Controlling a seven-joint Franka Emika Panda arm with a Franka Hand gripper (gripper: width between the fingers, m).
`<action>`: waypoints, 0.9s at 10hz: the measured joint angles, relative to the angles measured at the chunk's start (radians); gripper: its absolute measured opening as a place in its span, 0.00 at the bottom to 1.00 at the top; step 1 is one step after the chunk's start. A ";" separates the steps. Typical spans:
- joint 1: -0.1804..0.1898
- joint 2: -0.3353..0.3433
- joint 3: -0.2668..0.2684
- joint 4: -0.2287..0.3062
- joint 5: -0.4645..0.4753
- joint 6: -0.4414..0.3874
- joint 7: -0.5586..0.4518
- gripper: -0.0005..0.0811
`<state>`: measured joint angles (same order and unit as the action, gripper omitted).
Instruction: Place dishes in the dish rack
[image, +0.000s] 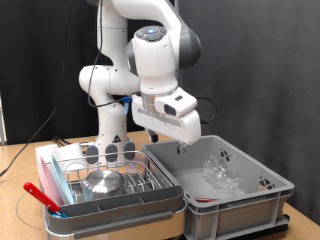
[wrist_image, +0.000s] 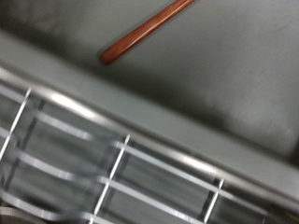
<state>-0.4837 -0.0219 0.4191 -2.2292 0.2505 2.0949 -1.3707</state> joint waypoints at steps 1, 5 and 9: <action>0.005 -0.023 0.009 -0.026 0.028 0.005 0.029 0.99; 0.040 -0.112 0.057 -0.085 0.060 -0.057 0.183 0.99; 0.045 -0.128 0.068 -0.090 0.034 -0.111 0.029 0.99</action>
<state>-0.4383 -0.1496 0.4869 -2.3191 0.2849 1.9837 -1.3420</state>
